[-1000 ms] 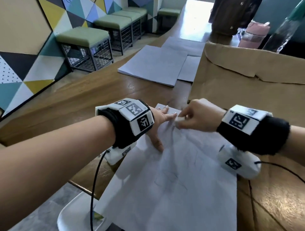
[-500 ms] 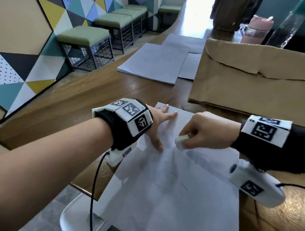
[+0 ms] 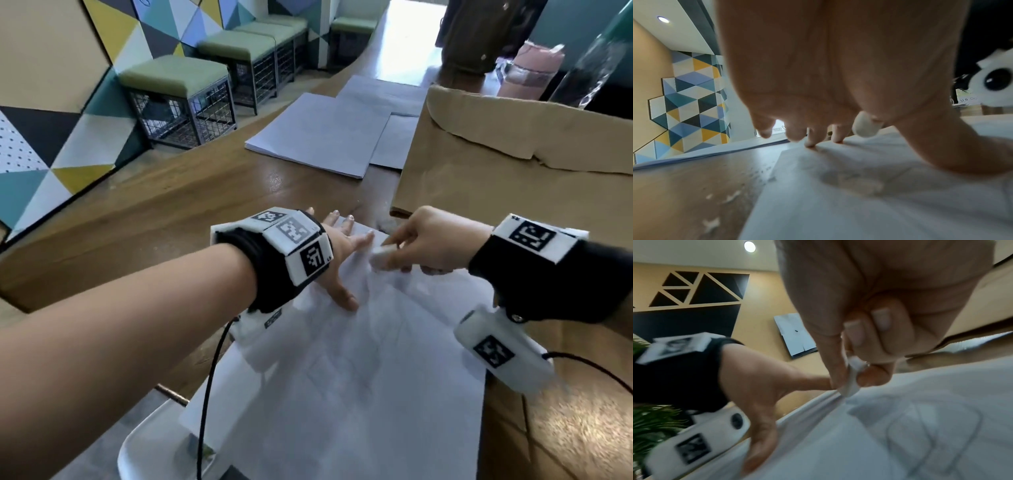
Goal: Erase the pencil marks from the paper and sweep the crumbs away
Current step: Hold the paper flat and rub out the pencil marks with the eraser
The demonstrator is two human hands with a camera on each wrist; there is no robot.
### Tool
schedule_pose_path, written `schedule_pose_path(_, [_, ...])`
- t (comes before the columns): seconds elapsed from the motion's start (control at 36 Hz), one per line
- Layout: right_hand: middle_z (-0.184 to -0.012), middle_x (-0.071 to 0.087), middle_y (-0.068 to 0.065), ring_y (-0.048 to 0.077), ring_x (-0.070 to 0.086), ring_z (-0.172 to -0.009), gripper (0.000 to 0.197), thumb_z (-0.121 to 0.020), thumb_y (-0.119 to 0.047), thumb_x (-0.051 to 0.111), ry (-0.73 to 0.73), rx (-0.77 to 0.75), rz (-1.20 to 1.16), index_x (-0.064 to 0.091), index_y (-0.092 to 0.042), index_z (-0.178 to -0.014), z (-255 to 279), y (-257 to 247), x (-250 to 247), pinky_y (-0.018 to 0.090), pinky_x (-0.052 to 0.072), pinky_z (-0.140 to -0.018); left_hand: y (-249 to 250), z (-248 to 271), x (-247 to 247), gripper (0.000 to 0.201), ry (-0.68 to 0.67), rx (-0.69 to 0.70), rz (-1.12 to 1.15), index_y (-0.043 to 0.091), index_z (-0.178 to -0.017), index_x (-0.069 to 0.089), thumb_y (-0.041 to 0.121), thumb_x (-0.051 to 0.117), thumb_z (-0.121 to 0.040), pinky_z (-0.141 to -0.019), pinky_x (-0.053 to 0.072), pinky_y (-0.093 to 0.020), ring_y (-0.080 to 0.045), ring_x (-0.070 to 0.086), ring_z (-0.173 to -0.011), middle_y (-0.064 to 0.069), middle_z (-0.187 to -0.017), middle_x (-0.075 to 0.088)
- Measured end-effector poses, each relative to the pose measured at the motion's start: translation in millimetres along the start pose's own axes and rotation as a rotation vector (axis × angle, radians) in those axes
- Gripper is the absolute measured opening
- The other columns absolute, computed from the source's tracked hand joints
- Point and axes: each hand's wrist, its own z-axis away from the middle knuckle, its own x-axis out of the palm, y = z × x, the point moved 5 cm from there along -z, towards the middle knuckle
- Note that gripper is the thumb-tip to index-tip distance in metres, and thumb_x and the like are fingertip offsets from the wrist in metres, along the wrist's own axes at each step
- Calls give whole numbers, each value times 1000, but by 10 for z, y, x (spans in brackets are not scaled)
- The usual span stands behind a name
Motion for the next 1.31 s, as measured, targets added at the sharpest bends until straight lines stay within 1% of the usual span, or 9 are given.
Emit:
schedule_pose_path(0.19, [-45,54,-9,2,44,-35,23,-80,-37,68,79,-86,16,68,-25,-60,27,5,84,7,31,-38,23,-33,-20,117,3,-2,39,22,-150,-14,61,65,-72,-119,15,-43,-26,9,-147,-12,-158,-12])
schedule_pose_path(0.31, [-37,50,-16,-2,47,-40,19,-81,-36,64,-153,-95,139,66,-33,-63,233,-60,259,6,33,-42,38,-23,-29,117,11,-2,68,19,-150,-15,59,65,-74,-119,11,-38,-26,3,-148,-13,-158,-13])
schedule_pose_path(0.53, [-45,51,-8,-1,45,-38,18,-77,-35,69,165,-76,115,74,-19,-70,-94,-32,-8,7,32,-38,13,6,-17,120,-16,15,79,27,-148,-17,60,68,-70,-118,12,-38,-25,7,-147,-9,-157,-18])
schedule_pose_path(0.64, [-38,48,-17,-5,48,-48,20,-80,-36,66,3,-154,232,71,-22,-66,206,-95,248,7,36,-47,19,15,-12,119,-11,11,98,23,-148,-18,58,67,-73,-118,8,-36,-21,-4,-148,-9,-157,-21])
schedule_pose_path(0.75, [-42,53,-9,-1,44,-35,22,-76,-41,69,-4,-52,159,75,-20,-72,54,-47,122,9,34,-40,20,18,-12,120,-28,10,85,25,-148,-19,61,66,-72,-119,11,-38,-22,3,-148,-8,-157,-21])
schedule_pose_path(0.89, [-49,50,-6,7,47,-45,22,-78,-31,66,186,-53,137,66,-23,-57,-103,-86,14,9,32,-37,8,23,-10,119,-13,19,68,28,-148,-18,62,66,-71,-117,14,-38,-24,5,-148,-8,-158,-18])
schedule_pose_path(1.0, [-39,48,-11,4,48,-46,45,-79,-28,64,29,-165,215,47,-25,-37,166,-210,284,9,35,-43,7,25,-3,119,2,9,81,27,-148,-19,63,65,-72,-118,8,-36,-24,-3,-147,-7,-157,-20])
schedule_pose_path(1.11, [-41,52,-10,5,44,-39,19,-74,-38,69,-27,-64,149,71,-26,-60,65,-138,158,14,38,-43,-9,4,9,122,-39,13,71,30,-147,-22,65,66,-69,-120,8,-42,-23,-4,-148,-6,-156,-23])
schedule_pose_path(1.31, [-42,49,-8,6,46,-46,19,-79,-33,66,173,-106,145,72,-23,-64,11,-82,71,9,34,-41,-5,4,4,120,-24,16,51,29,-148,-19,62,67,-70,-120,8,-43,-21,-2,-148,-7,-157,-19])
